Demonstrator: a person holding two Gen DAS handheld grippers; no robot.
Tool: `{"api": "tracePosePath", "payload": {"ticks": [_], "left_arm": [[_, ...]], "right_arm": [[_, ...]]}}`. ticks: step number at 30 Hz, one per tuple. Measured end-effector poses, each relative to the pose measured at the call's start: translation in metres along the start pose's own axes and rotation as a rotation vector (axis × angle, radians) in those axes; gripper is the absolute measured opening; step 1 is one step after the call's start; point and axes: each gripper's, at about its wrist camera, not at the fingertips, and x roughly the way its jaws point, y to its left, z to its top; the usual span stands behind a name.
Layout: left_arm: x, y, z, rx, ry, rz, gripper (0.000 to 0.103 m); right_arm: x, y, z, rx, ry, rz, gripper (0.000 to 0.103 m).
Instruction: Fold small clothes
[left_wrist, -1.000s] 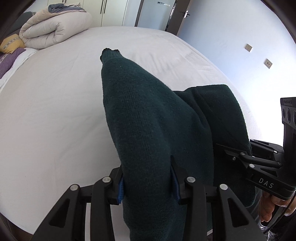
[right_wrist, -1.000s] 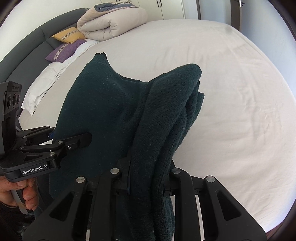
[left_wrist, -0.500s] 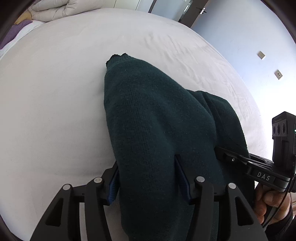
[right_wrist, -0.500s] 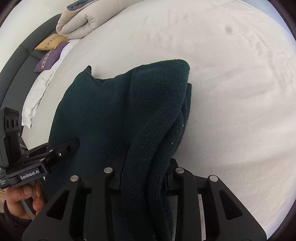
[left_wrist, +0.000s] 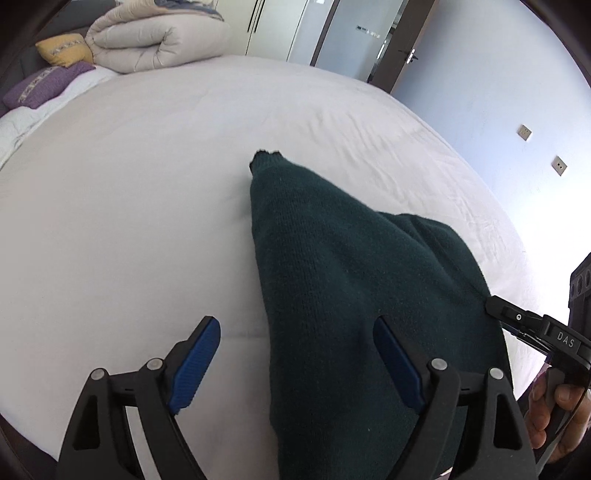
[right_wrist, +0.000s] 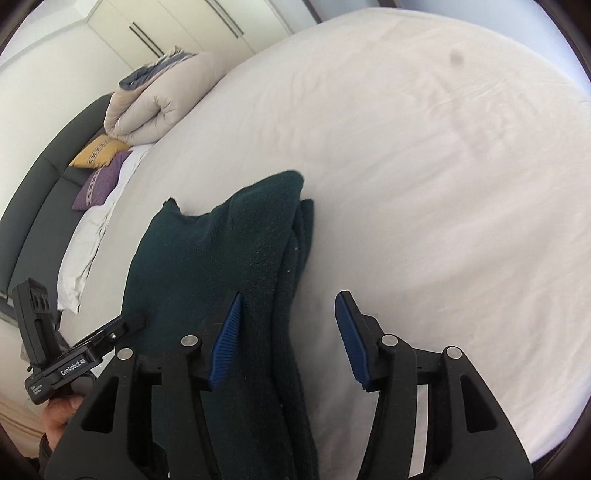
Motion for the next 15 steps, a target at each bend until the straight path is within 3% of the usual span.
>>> {"api": "tracePosePath", "payload": {"ticks": [3,6,9,12,15], "left_arm": [[-0.042,-0.002,-0.008,0.025,-0.142,0.062,0.101],[-0.092,-0.016,-0.014,0.089,-0.335,0.111,0.103],[-0.144,-0.039,-0.018,0.190,-0.541,0.224,0.103],[-0.196,-0.060,-0.020,0.266,-0.732,0.349,0.103],[-0.233,-0.072,-0.013,0.243,-0.802,0.439,0.103]], "right_arm": [[-0.032,-0.006,0.002,-0.011,-0.089,-0.095,0.050],[-0.079,-0.009,0.003,-0.017,-0.207,-0.126,0.050],[-0.124,0.001,0.009,-0.050,-0.352,-0.170,0.050],[-0.173,0.024,0.012,-0.104,-0.525,-0.216,0.066],[-0.225,0.050,0.004,-0.173,-0.739,-0.239,0.091]]}}
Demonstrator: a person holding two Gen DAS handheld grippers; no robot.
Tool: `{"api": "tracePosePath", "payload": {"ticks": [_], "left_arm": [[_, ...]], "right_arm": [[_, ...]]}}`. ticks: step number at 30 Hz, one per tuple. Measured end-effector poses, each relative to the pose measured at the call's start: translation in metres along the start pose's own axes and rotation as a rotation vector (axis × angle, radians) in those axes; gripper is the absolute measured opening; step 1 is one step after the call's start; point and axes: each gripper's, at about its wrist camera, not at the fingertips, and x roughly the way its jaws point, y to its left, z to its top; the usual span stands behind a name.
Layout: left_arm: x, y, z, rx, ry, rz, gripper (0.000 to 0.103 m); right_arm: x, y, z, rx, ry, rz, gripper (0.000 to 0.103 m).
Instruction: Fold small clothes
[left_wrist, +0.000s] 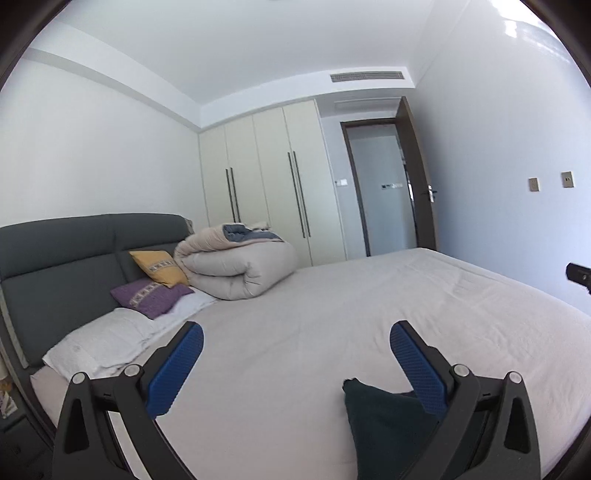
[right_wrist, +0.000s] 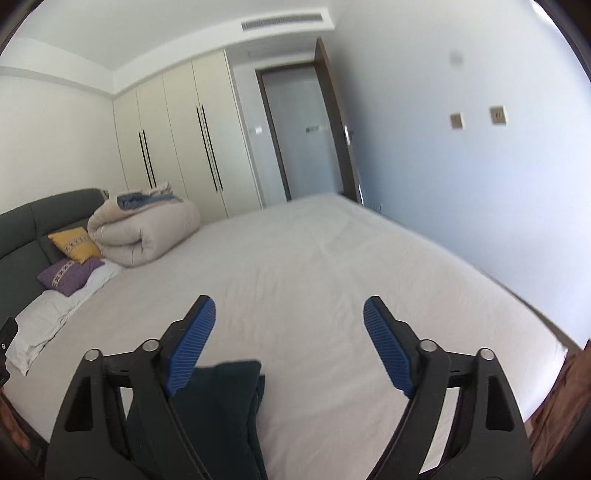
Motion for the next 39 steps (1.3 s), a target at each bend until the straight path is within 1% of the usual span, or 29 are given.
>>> {"api": "tracePosePath", "payload": {"ticks": [1,2,4,5,7,8,10,13,14,16,18,20,22,24,27,30,33,39], "left_arm": [[-0.006,0.003,0.007,-0.006,-0.016,0.032,0.103],[-0.014,0.007,0.014,-0.014,-0.034,0.047,0.103],[-0.023,0.018,0.027,-0.039,-0.036,0.004,0.103],[-0.025,0.021,0.031,-0.047,-0.020,-0.018,0.103],[-0.023,0.024,0.035,-0.054,0.039,-0.023,0.103],[-0.019,0.024,0.034,-0.061,0.090,-0.028,0.103],[-0.003,0.023,0.023,-0.101,0.214,-0.062,0.103],[0.024,0.016,-0.008,-0.151,0.409,-0.140,0.103],[0.032,0.012,-0.020,-0.154,0.465,-0.160,0.103],[0.044,0.005,-0.045,-0.160,0.559,-0.190,0.103],[0.051,0.001,-0.064,-0.165,0.637,-0.207,0.103],[0.057,0.000,-0.078,-0.195,0.697,-0.215,0.103],[0.058,-0.004,-0.089,-0.213,0.725,-0.229,0.103],[0.053,-0.011,-0.095,-0.190,0.731,-0.228,0.103],[0.047,-0.021,-0.100,-0.152,0.720,-0.225,0.103],[0.047,-0.025,-0.105,-0.139,0.727,-0.232,0.103],[0.049,-0.026,-0.108,-0.128,0.725,-0.223,0.103],[0.053,-0.021,-0.113,-0.149,0.731,-0.218,0.103]], "right_arm": [[-0.016,0.004,0.010,-0.017,-0.078,0.002,0.102],[-0.033,0.009,0.018,-0.030,-0.151,0.004,0.103],[-0.058,0.018,0.033,-0.063,-0.247,0.018,0.103],[-0.069,0.022,0.039,-0.077,-0.275,0.038,0.103],[-0.081,0.027,0.048,-0.099,-0.273,0.100,0.103],[-0.084,0.030,0.051,-0.107,-0.253,0.125,0.103],[-0.087,0.031,0.051,-0.115,-0.205,0.164,0.103],[-0.077,0.037,0.037,-0.137,-0.077,0.197,0.103],[-0.071,0.039,0.030,-0.150,-0.021,0.198,0.103],[-0.053,0.043,0.012,-0.158,0.093,0.153,0.103],[-0.037,0.044,-0.008,-0.150,0.186,0.138,0.103],[-0.021,0.043,-0.027,-0.137,0.274,0.106,0.103],[-0.005,0.044,-0.047,-0.122,0.345,0.094,0.103],[-0.001,0.039,-0.070,-0.134,0.395,0.058,0.103],[0.005,0.040,-0.083,-0.176,0.428,0.024,0.103],[0.013,0.043,-0.089,-0.188,0.445,0.022,0.103],[0.014,0.045,-0.088,-0.192,0.456,0.023,0.103],[0.016,0.039,-0.086,-0.183,0.489,0.014,0.103]]}}
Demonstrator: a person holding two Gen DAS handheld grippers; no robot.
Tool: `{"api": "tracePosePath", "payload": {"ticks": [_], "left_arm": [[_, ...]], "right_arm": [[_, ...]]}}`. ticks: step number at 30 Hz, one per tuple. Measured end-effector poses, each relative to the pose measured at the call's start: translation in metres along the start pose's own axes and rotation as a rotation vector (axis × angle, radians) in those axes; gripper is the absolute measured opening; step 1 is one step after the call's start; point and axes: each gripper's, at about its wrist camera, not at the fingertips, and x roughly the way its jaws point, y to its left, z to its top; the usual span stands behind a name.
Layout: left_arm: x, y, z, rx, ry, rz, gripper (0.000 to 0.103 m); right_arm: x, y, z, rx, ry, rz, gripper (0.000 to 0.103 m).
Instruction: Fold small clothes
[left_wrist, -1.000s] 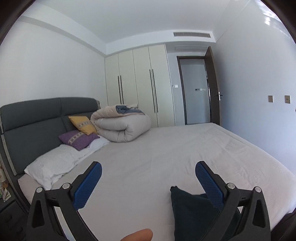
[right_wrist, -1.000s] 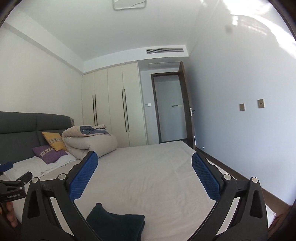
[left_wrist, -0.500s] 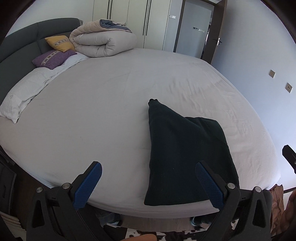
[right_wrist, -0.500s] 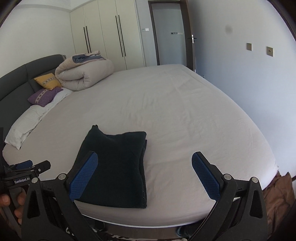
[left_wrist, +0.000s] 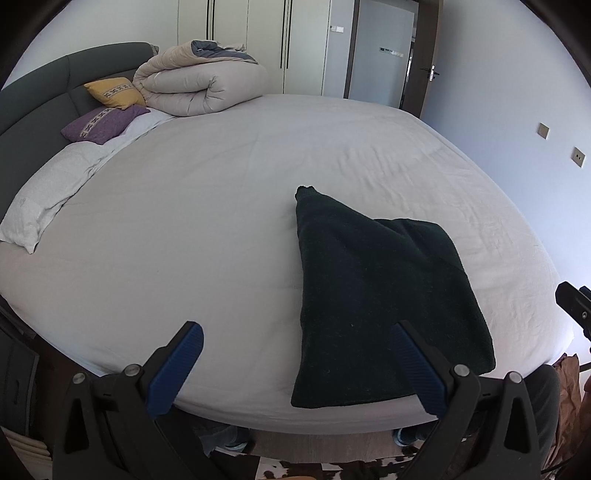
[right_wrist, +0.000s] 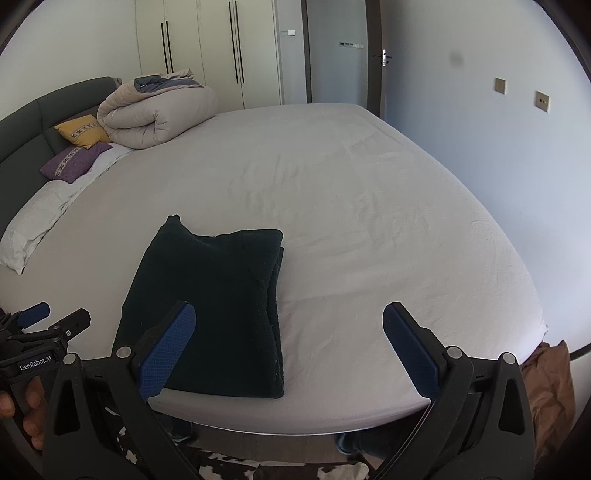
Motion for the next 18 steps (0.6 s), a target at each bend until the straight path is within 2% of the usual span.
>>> {"api": "tracePosePath", "payload": {"ticks": [18], "left_arm": [[0.014,-0.001,-0.007,0.004,0.033,0.016,0.103]], "right_arm": [[0.012,0.013,0.004,-0.007,0.027,-0.002,0.103]]}}
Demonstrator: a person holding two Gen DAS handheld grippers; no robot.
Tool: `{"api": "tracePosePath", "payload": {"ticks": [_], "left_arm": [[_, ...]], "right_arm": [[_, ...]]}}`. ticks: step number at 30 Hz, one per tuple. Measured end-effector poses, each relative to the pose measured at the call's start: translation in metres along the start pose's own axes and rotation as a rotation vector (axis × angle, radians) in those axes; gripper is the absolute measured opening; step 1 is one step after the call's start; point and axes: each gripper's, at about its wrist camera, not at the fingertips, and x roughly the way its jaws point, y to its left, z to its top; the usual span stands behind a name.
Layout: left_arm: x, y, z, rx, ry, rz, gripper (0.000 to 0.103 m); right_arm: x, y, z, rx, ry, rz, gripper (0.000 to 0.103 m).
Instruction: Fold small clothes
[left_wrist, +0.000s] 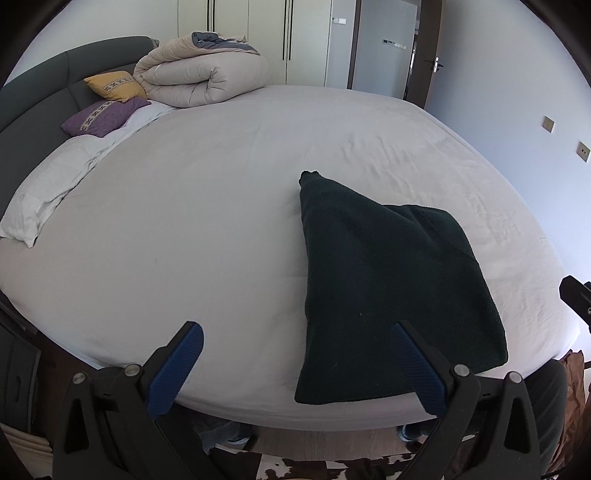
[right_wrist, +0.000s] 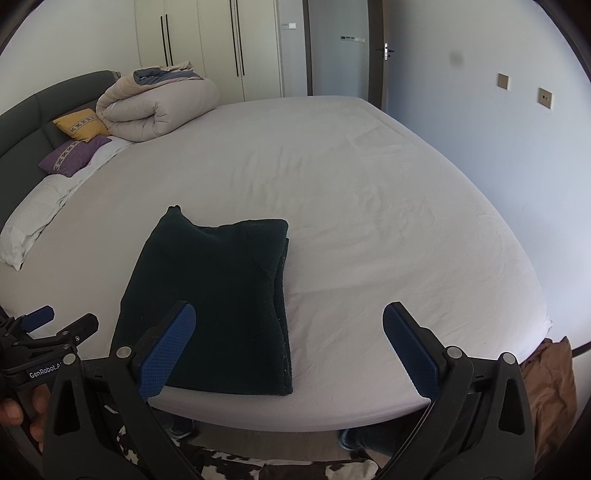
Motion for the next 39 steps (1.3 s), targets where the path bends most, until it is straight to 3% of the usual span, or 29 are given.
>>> {"api": "tracePosePath", "payload": {"ticks": [39], "left_arm": [[0.009,-0.005,-0.010,0.006,0.022,0.000,0.103]], "right_arm": [[0.036,0.021,-0.003,0.011,0.031,-0.005,0.103]]}}
